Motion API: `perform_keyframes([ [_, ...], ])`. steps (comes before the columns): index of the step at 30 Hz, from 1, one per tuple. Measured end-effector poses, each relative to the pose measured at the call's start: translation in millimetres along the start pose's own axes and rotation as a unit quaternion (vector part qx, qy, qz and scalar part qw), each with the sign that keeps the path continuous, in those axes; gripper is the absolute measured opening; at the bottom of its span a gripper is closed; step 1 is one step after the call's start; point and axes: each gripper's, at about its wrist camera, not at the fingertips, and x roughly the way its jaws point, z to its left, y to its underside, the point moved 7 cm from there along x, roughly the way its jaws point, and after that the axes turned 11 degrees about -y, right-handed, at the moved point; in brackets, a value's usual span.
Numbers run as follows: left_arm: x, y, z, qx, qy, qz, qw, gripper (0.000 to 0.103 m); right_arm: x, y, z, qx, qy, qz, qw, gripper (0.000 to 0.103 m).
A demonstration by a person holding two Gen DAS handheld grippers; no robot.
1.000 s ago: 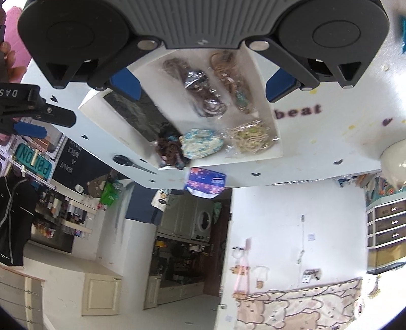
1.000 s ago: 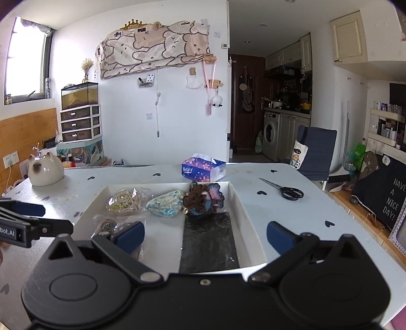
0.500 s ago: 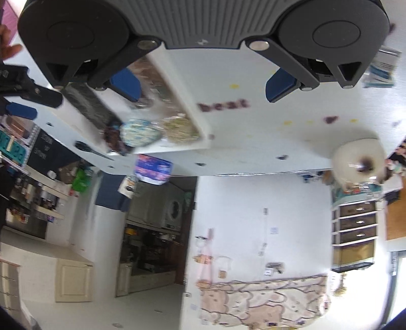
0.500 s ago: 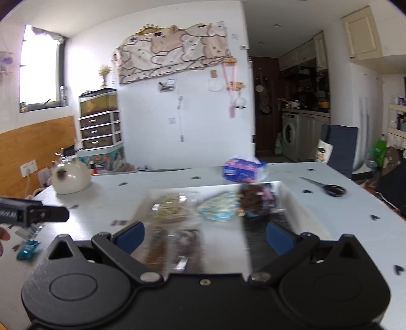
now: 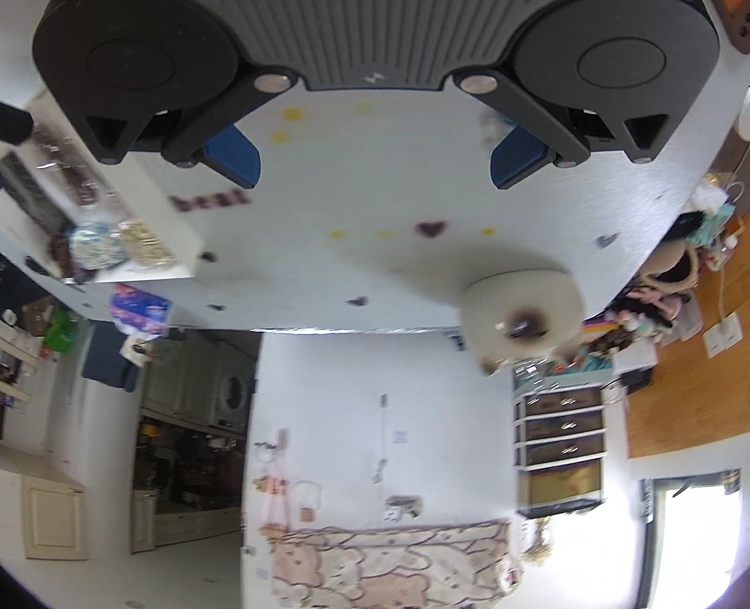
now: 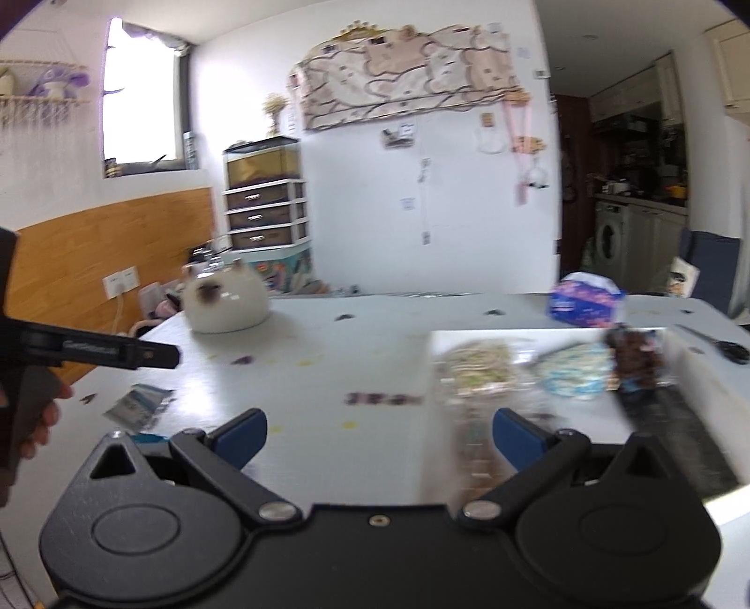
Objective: Organize soft objects
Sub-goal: 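Move left gripper to white-and-blue snack packet while right moves to blue packet, then grasp the white-and-blue packet with left gripper while right grasps the blue packet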
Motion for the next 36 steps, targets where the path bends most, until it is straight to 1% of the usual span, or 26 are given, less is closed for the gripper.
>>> perform_keyframes([
  [5, 26, 7, 30, -0.001, -0.022, 0.026, 0.9994, 0.101, 34, 6, 41, 0.016, -0.044, 0.019, 0.999, 0.103],
  [7, 38, 11, 38, 0.002, -0.035, 0.04, 0.9986, 0.097, 50, 12, 57, 0.041, -0.072, 0.034, 0.996, 0.103],
  [9, 48, 15, 46, 0.001, -0.042, 0.051, 0.9978, 0.097, 66, 18, 71, 0.069, -0.098, 0.05, 0.992, 0.103],
  [12, 61, 22, 55, 0.002, -0.054, 0.066, 0.9963, 0.097, 87, 26, 95, 0.066, -0.116, 0.065, 0.989, 0.103],
  [14, 67, 27, 60, 0.008, -0.062, 0.073, 0.9954, 0.097, 99, 31, 110, 0.065, -0.139, 0.077, 0.985, 0.103],
  [16, 73, 31, 63, 0.005, -0.06, 0.08, 0.9949, 0.096, 110, 35, 125, 0.067, -0.155, 0.087, 0.982, 0.103],
  [20, 81, 36, 65, 0.01, -0.056, 0.093, 0.994, 0.091, 130, 44, 148, 0.055, -0.158, 0.098, 0.981, 0.103],
  [22, 86, 37, 63, 0.016, -0.056, 0.102, 0.9931, 0.084, 138, 49, 157, 0.055, -0.159, 0.105, 0.98, 0.099],
  [26, 93, 40, 62, 0.029, -0.061, 0.119, 0.9907, 0.079, 150, 55, 167, 0.055, -0.163, 0.113, 0.979, 0.093],
  [29, 94, 41, 62, 0.031, -0.057, 0.119, 0.9908, 0.078, 155, 60, 174, 0.049, -0.174, 0.123, 0.976, 0.091],
  [32, 95, 41, 63, 0.024, -0.05, 0.118, 0.9915, 0.076, 158, 60, 180, 0.03, -0.17, 0.121, 0.978, 0.089],
  [34, 94, 42, 63, 0.02, -0.042, 0.117, 0.9921, 0.07, 160, 60, 182, 0.023, -0.168, 0.12, 0.978, 0.087],
  [36, 92, 42, 62, 0.022, -0.036, 0.115, 0.9925, 0.067, 160, 61, 183, 0.014, -0.162, 0.122, 0.979, 0.081],
])
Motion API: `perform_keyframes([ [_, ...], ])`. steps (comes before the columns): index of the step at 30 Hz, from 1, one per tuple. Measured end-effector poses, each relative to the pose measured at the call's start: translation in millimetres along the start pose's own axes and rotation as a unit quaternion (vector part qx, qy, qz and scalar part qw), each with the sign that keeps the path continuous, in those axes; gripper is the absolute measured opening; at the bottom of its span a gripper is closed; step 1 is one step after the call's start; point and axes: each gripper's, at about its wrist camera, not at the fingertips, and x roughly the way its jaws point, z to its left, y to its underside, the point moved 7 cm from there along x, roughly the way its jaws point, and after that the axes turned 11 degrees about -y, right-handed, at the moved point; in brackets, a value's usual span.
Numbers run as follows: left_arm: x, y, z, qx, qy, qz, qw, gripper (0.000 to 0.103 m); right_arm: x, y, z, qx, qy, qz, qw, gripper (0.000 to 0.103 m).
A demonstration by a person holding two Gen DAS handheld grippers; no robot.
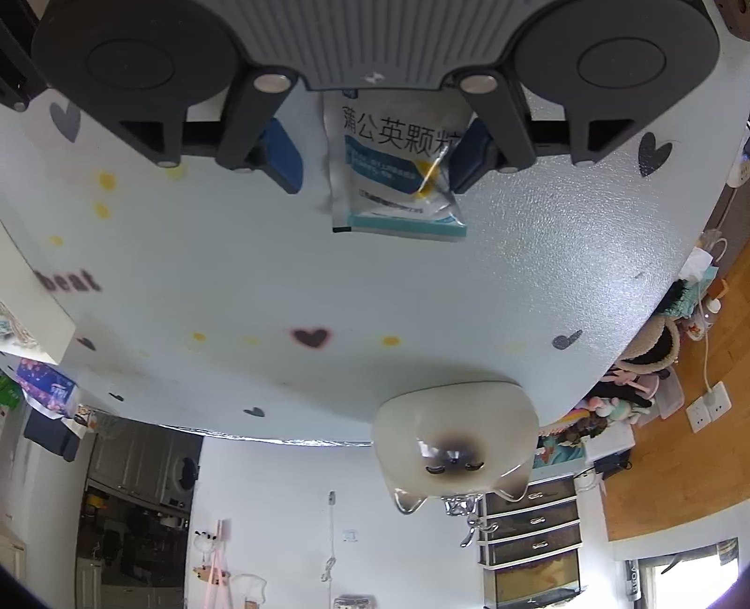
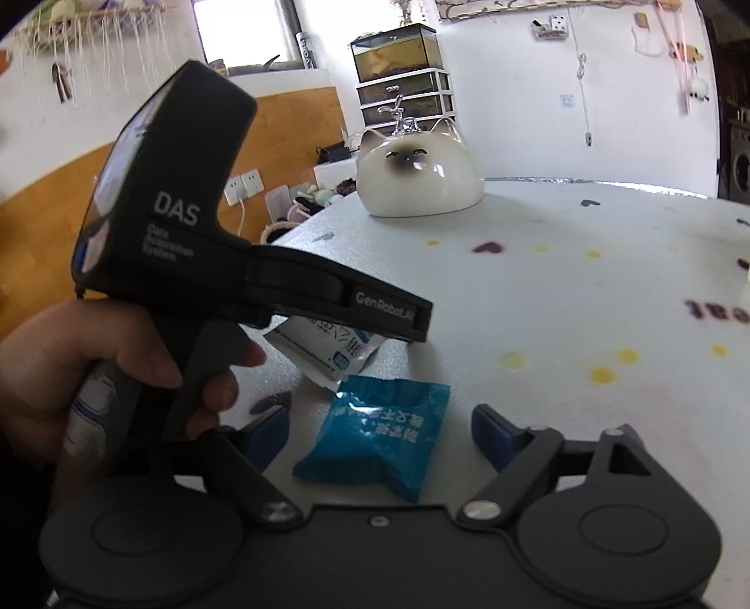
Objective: Organize soft objects
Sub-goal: 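Grasp the white-and-blue packet with left gripper while right grasps the blue packet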
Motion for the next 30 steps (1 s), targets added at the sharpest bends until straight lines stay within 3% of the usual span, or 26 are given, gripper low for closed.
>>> perform_keyframes([
  [6, -5, 5, 0, 0.007, 0.009, -0.01, 0.9999, 0.064, -6, 3, -3, -0.029, 0.031, 0.009, 0.999, 0.055],
  [12, -10, 9, -5, 0.008, 0.012, -0.022, 0.9996, 0.053, -18, 7, -10, -0.031, 0.023, 0.009, 0.999, 0.051],
  [18, -14, 13, -6, 0.005, 0.012, -0.034, 0.9993, 0.05, -37, 15, -24, -0.022, 0.028, 0.004, 0.999, 0.049],
  [21, -17, 14, -7, 0.002, 0.012, -0.039, 0.9992, 0.04, -48, 18, -34, -0.014, 0.035, 0.0, 0.999, 0.046],
  [30, -30, 18, -20, -0.001, 0.027, -0.047, 0.9985, 0.036, -62, 19, -48, -0.006, 0.052, -0.009, 0.999, 0.041],
])
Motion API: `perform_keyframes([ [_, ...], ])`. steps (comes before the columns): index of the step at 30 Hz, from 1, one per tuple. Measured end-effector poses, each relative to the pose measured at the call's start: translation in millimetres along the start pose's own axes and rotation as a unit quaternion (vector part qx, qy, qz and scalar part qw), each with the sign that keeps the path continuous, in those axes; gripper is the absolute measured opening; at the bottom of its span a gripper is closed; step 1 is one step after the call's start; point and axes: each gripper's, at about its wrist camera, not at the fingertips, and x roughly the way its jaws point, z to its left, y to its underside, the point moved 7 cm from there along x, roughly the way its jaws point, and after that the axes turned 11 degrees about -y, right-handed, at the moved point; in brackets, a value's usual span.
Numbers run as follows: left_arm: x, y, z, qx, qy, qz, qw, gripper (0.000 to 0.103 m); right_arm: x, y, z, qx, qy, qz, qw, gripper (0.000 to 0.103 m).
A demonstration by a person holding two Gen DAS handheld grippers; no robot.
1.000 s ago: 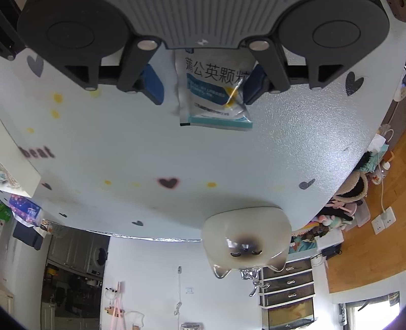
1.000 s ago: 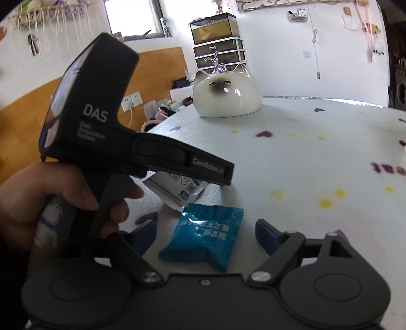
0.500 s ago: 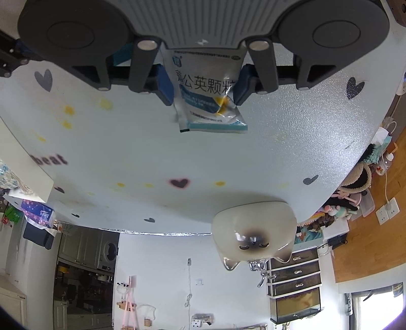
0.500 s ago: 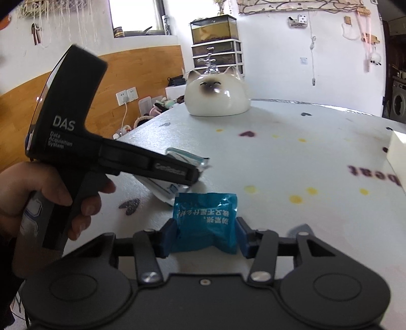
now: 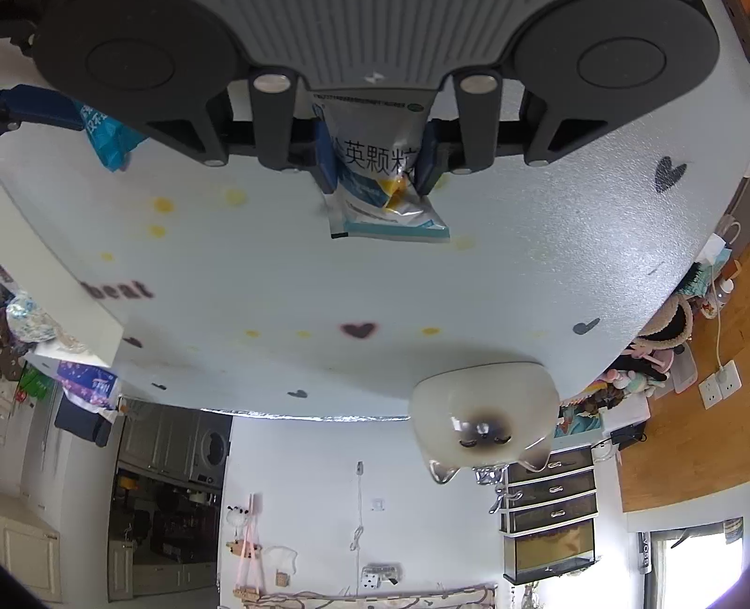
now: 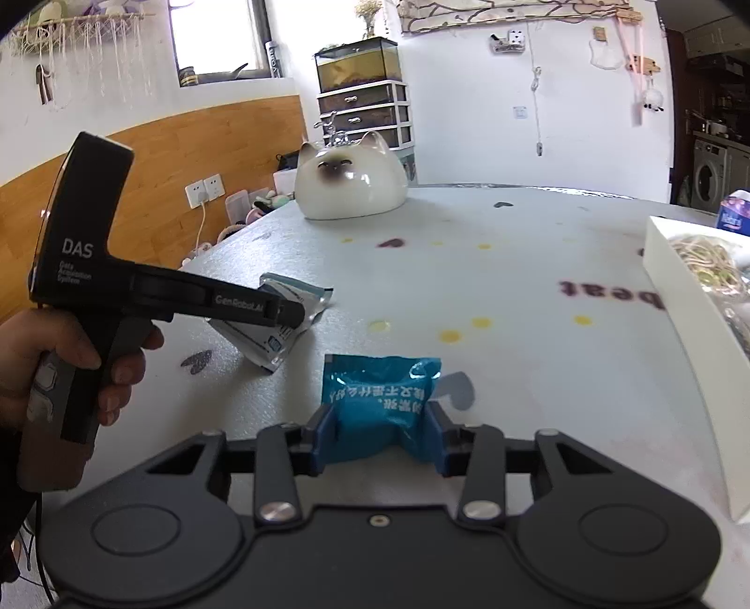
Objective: Organize soft objects
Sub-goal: 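Grasp the white-and-blue packet with left gripper while right grasps the blue packet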
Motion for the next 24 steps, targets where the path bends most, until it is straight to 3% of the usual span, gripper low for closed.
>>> perform_keyframes([
  [17, -52, 13, -38, -0.042, 0.056, -0.014, 0.9974, 0.035, -42, 6, -31, 0.027, 0.006, -0.023, 0.999, 0.029],
  [20, -59, 18, -49, -0.038, 0.066, -0.011, 0.997, 0.035, -48, 7, -36, 0.028, 0.009, -0.023, 0.999, 0.03],
  [22, -60, 21, -54, -0.035, 0.07, -0.009, 0.9969, 0.035, -47, 8, -39, 0.031, 0.005, -0.01, 0.999, 0.047],
  [24, -60, 22, -57, -0.035, 0.071, -0.009, 0.9968, 0.035, -47, 10, -40, 0.038, 0.008, 0.002, 0.999, 0.088],
])
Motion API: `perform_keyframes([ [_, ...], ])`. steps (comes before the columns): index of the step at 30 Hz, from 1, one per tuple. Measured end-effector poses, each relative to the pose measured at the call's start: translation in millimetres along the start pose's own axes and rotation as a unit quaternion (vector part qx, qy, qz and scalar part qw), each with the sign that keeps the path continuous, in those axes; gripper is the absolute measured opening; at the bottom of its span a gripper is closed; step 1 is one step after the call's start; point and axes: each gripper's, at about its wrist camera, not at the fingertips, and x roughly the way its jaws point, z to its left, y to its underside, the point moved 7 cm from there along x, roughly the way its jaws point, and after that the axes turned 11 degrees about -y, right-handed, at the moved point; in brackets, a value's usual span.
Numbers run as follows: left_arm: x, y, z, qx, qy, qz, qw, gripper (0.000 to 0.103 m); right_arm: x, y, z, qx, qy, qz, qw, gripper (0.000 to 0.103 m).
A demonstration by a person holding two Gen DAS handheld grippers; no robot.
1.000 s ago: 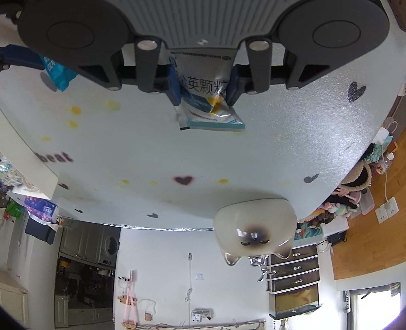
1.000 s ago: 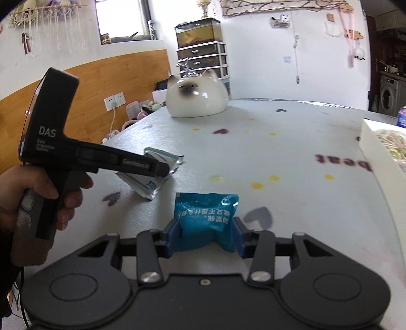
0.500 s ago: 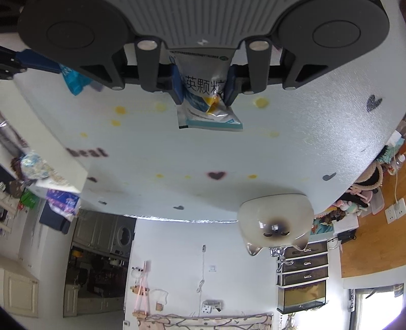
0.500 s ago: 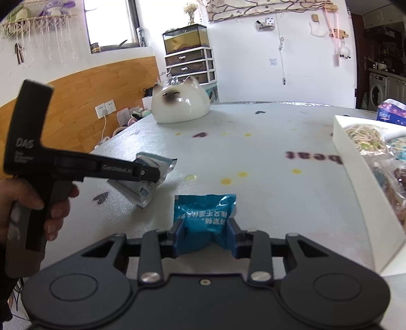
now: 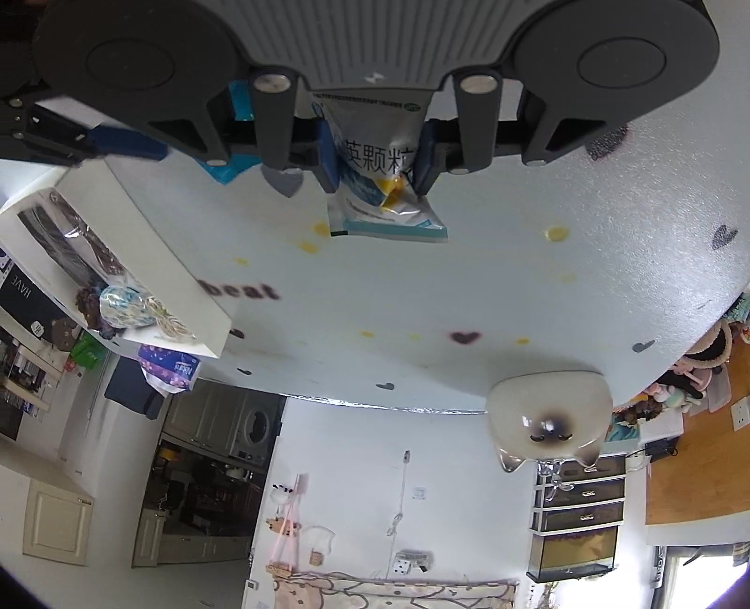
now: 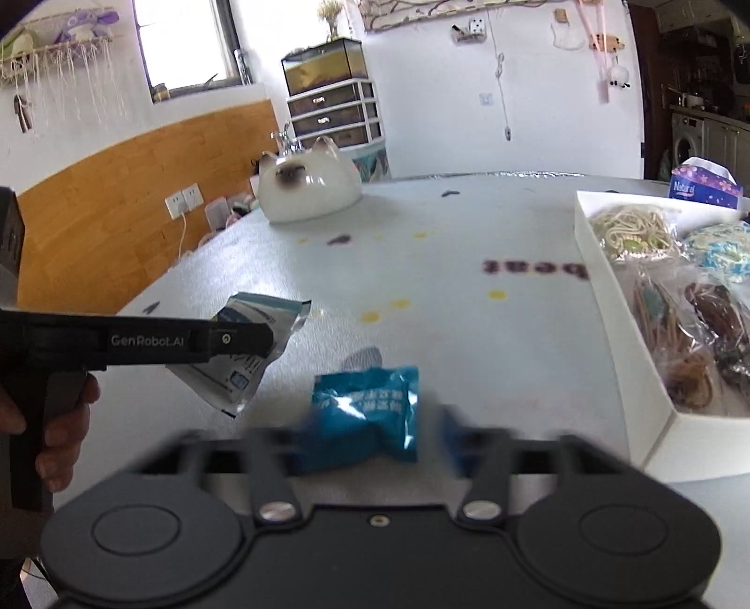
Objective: Organize soft objects
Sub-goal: 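Grasp the white-and-blue packet with left gripper while right grasps the blue packet, then carry both packets over the white tray with the left and right grippers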
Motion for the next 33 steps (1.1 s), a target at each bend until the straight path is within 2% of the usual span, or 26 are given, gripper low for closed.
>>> perform_keyframes([
  [5, 3, 0, 4, -0.007, -0.002, 0.003, 1.0, 0.035, 4, 0, 15, -0.026, -0.014, 0.005, 1.0, 0.088],
  [7, 4, 1, 6, -0.007, -0.003, 0.005, 1.0, 0.035, 12, 1, 20, -0.037, -0.01, 0.013, 0.999, 0.085],
  [10, 5, 4, 9, -0.006, -0.002, 0.008, 0.9999, 0.035, 22, 8, 24, -0.064, 0.003, 0.028, 0.998, 0.073],
  [12, 5, 7, 10, -0.005, -0.001, 0.01, 0.9999, 0.035, 23, 11, 27, -0.106, 0.027, 0.02, 0.994, 0.058],
  [16, 4, 11, 11, -0.007, 0.002, 0.012, 0.9999, 0.035, 20, 11, 26, -0.103, 0.017, 0.012, 0.994, 0.052],
  [17, 4, 11, 11, -0.008, 0.003, 0.012, 0.9999, 0.035, 19, 12, 26, -0.104, 0.015, 0.011, 0.994, 0.048],
  [24, -4, 4, 11, -0.022, 0.008, -0.002, 0.9997, 0.035, 10, 7, 22, -0.084, 0.004, 0.003, 0.996, 0.045],
  [33, -35, -30, -10, -0.033, 0.028, -0.048, 0.9979, 0.035, -44, -32, 5, -0.071, -0.004, -0.064, 0.995, 0.045],
])
